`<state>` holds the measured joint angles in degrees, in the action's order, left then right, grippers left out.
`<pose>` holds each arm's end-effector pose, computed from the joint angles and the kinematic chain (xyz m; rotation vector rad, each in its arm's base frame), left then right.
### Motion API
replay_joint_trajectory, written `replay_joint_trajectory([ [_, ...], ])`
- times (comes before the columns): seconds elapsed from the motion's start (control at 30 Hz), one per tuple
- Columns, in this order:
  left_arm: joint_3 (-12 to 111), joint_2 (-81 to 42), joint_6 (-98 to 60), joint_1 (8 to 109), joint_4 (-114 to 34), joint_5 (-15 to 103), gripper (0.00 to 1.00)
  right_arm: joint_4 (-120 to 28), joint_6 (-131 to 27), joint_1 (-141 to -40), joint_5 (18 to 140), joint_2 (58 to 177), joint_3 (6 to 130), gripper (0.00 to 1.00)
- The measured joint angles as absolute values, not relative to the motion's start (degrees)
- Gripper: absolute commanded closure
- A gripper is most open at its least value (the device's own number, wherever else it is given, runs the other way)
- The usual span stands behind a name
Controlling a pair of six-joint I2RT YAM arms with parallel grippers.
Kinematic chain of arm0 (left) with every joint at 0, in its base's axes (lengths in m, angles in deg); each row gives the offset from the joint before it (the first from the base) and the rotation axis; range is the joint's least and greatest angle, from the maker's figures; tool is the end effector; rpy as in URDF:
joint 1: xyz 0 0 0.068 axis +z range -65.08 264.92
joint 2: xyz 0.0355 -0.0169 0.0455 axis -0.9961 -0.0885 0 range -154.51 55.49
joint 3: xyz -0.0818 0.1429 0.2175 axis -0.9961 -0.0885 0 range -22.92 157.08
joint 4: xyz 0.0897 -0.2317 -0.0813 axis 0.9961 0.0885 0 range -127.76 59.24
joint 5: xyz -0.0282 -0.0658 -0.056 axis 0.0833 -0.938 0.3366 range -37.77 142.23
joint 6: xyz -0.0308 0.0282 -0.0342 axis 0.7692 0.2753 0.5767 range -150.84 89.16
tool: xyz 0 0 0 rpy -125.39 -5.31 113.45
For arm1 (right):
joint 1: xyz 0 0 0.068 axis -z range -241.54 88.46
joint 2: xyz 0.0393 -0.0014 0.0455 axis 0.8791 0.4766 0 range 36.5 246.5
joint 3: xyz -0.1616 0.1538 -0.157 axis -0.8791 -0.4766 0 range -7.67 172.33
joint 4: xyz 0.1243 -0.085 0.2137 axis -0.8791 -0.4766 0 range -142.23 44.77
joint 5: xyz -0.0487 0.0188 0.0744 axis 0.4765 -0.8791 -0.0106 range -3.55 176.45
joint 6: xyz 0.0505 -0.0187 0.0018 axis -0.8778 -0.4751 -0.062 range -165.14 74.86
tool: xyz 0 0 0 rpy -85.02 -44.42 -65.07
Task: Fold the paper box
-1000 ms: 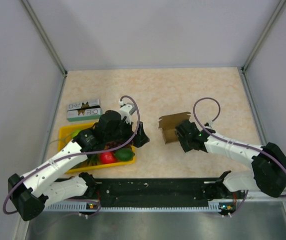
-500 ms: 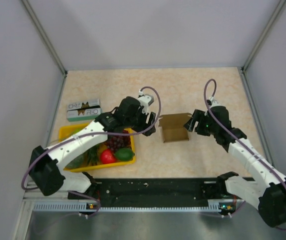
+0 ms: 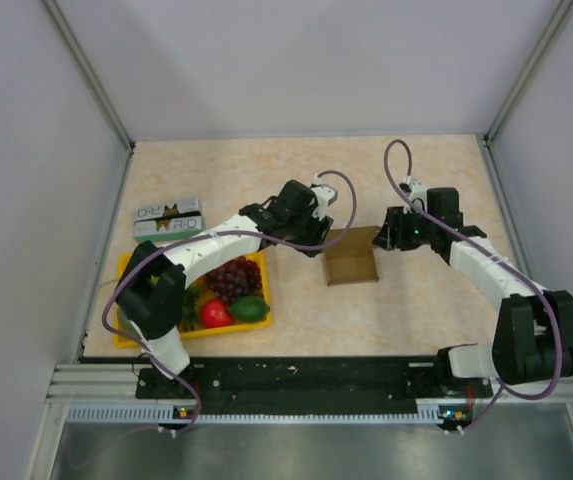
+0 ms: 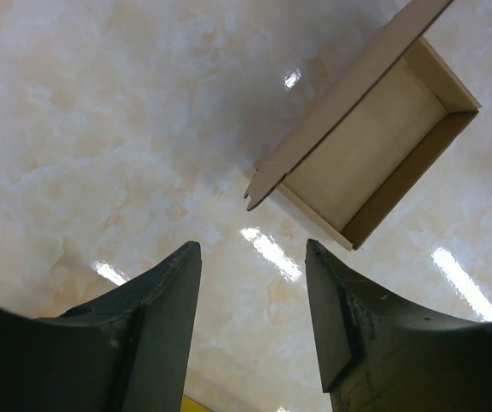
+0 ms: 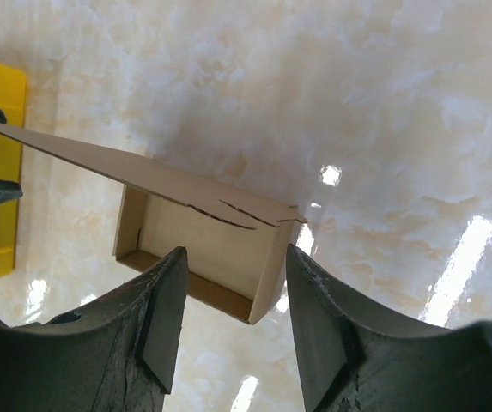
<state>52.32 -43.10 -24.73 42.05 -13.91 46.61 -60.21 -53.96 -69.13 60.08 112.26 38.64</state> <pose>0.2778 -0.2628 0.2522 0.8185 2.3129 -0.5082 0.2690 0.0518 0.2270 -0.2046 2.3353 0.6808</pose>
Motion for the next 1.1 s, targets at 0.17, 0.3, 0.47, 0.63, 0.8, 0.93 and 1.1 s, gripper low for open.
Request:
replay_joint_trajectory([
  [0.17,52.6,-45.5,-25.6,42.7,-15.6,46.1,0.57,-56.8,-51.0,-69.1,59.3,113.2,38.4,0.49],
  [0.3,52.6,-45.9,-25.2,42.9,-18.1,46.0,0.56,-52.0,-50.4,-69.1,59.4,113.2,36.1,0.49],
  [0.47,52.4,-45.9,-24.5,42.9,-21.6,44.4,0.59,-50.3,-49.8,-69.1,60.2,113.2,34.0,0.53],
  [0.63,52.3,-45.9,-23.3,42.9,-23.5,43.9,0.66,-46.5,-49.6,-69.1,60.2,113.2,33.5,0.57],
  [0.8,51.3,-45.9,-22.4,42.9,-24.7,44.0,0.67,-43.8,-49.6,-69.1,59.0,113.2,32.5,0.64],
  [0.93,51.0,-45.9,-21.7,42.9,-24.7,44.1,0.67,-42.9,-49.6,-69.2,58.7,113.2,32.5,0.72],
  [1.1,50.1,-45.9,-20.7,42.9,-24.8,44.8,0.83,-41.6,-49.9,-70.9,59.7,112.8,31.4,0.85],
])
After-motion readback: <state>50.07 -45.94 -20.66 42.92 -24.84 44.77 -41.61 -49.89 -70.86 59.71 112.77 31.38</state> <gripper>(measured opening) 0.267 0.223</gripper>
